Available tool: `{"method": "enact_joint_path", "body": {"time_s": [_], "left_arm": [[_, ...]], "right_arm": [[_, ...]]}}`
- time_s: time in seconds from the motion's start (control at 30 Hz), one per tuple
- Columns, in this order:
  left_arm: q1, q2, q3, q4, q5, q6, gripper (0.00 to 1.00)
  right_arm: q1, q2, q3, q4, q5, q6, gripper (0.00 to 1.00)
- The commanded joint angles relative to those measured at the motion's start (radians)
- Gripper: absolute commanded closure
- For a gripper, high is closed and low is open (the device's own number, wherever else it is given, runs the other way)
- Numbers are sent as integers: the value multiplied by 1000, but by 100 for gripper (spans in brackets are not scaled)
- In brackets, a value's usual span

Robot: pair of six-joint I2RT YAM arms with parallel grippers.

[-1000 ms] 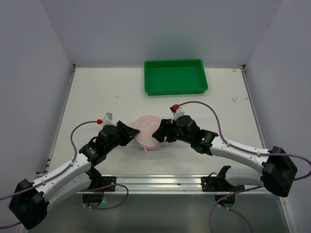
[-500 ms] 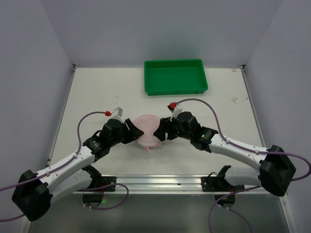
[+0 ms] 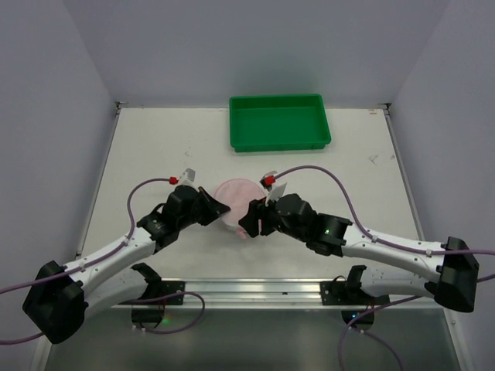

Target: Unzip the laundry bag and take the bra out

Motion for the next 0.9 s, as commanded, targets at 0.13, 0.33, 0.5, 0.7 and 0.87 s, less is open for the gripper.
{"method": "enact_joint_path", "body": {"time_s": [0.13, 0.33, 0.5, 0.7, 0.87], "left_arm": [[-11, 5, 44, 92, -103, -154, 100], [-14, 9, 38, 95, -111, -165, 100], [-14, 6, 33, 98, -120, -172, 100], [-14, 5, 32, 107, -109, -172, 100], [-14, 2, 29, 115, -91, -174, 100]], "right_arm": [[122, 91, 98, -84, 211, 107, 46], [159, 185, 133, -69, 176, 113, 50], [159, 222, 132, -59, 159, 137, 53], [153, 257, 138, -79, 162, 148, 54], [116, 259, 130, -49, 165, 153, 55]]}}
